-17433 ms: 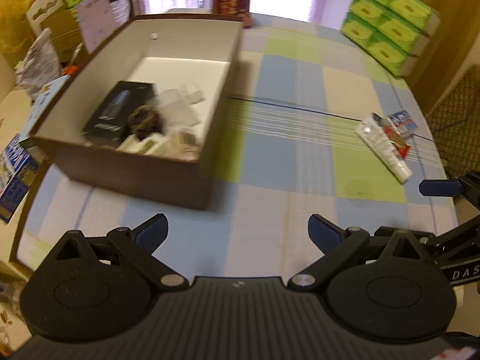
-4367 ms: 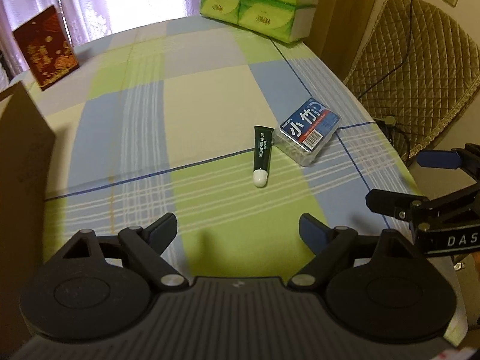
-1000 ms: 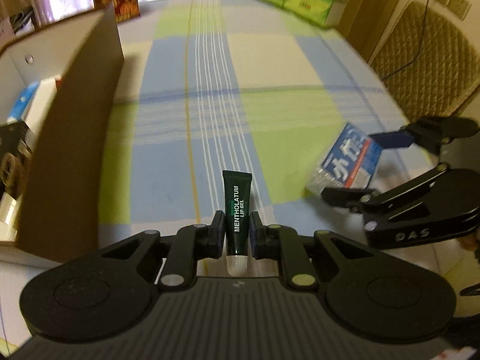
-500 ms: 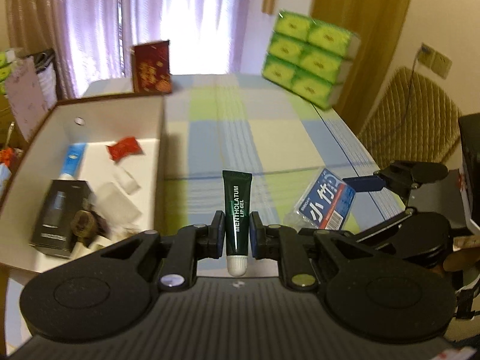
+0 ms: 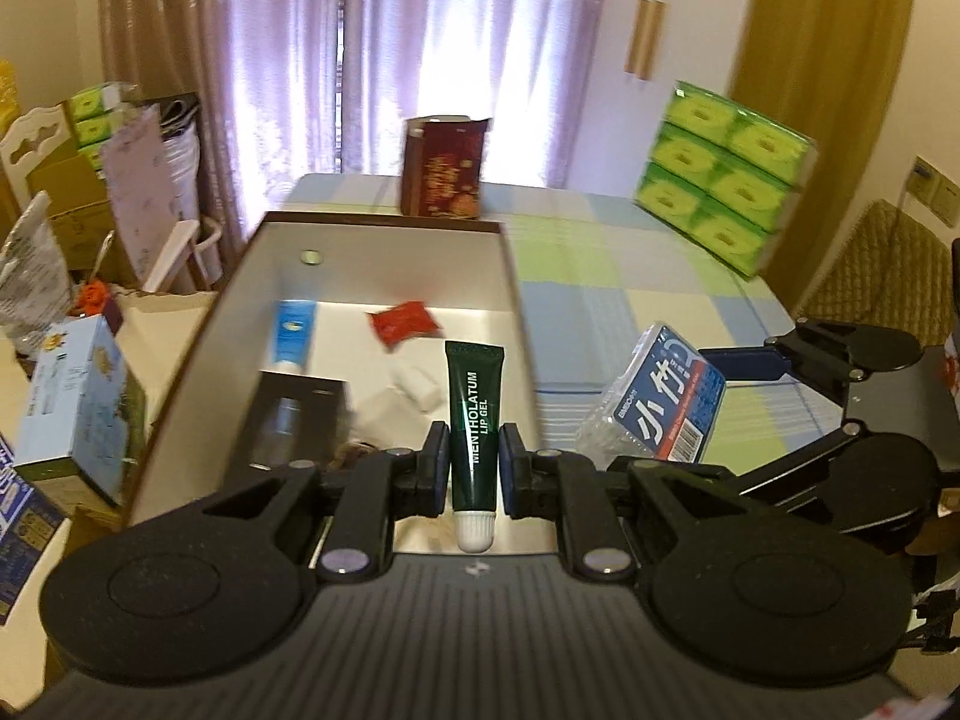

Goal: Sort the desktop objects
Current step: 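Carry the lip gel tube and floss box over the cardboard box with both tools, then lower both tools into the box and open them to release the items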

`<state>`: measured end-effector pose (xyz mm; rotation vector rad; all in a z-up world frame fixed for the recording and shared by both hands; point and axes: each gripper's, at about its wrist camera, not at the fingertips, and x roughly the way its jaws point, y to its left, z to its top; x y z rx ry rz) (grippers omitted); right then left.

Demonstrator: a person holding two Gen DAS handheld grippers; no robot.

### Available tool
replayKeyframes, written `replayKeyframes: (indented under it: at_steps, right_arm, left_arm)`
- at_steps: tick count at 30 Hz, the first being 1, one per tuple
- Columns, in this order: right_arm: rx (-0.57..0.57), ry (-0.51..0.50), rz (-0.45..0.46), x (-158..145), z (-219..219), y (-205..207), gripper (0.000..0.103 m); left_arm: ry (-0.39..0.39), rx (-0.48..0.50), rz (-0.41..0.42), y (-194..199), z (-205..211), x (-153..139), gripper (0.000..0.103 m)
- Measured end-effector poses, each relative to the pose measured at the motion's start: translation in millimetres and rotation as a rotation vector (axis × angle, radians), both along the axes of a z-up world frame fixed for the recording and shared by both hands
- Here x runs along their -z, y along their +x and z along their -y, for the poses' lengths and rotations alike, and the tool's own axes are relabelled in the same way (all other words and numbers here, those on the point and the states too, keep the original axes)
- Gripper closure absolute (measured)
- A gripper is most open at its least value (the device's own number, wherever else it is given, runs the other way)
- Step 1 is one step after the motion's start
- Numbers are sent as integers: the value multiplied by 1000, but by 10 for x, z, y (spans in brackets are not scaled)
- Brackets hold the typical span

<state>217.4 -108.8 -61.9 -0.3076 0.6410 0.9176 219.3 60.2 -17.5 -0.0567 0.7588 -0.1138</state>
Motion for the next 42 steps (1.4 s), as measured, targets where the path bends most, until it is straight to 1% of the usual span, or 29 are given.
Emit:
replayKeyframes:
  at_steps: [3, 8, 11, 15, 18, 25, 29, 31, 37, 42]
  right_arm:
    - [-6, 0, 0, 16, -271, 68, 18]
    - [26, -10, -25, 90, -703, 265, 18]
    - [45, -29, -32, 163, -848, 410, 18]
    - [64, -42, -74, 298, -1038, 648, 18]
    - [85, -67, -69, 386, -1180, 835, 18]
    - [133, -93, -63, 461, -1436, 1248, 18]
    - [154, -121, -75, 543, -1567, 1441, 18]
    - [163, -134, -82, 589, -1607, 1516, 18]
    - [197, -159, -104, 709, -1647, 1701, 18]
    - [211, -163, -113, 752, -1634, 1765, 18]
  left_arm:
    - [6, -16, -2, 98, -202, 0, 90]
    - [19, -31, -18, 384, -508, 79, 90]
    - [19, -22, -32, 572, -651, 166, 90]
    - [14, -9, -78, 894, -809, 321, 90]
    - [13, 1, -93, 1135, -899, 390, 90]
    - [9, 26, -123, 1691, -1009, 540, 90]
    - [-13, 38, -159, 1990, -1055, 678, 90]
    - [-5, 45, -174, 2119, -1046, 744, 90]
    - [22, 62, -206, 2368, -1011, 923, 90]
    - [22, 67, -221, 2472, -1019, 1008, 90]
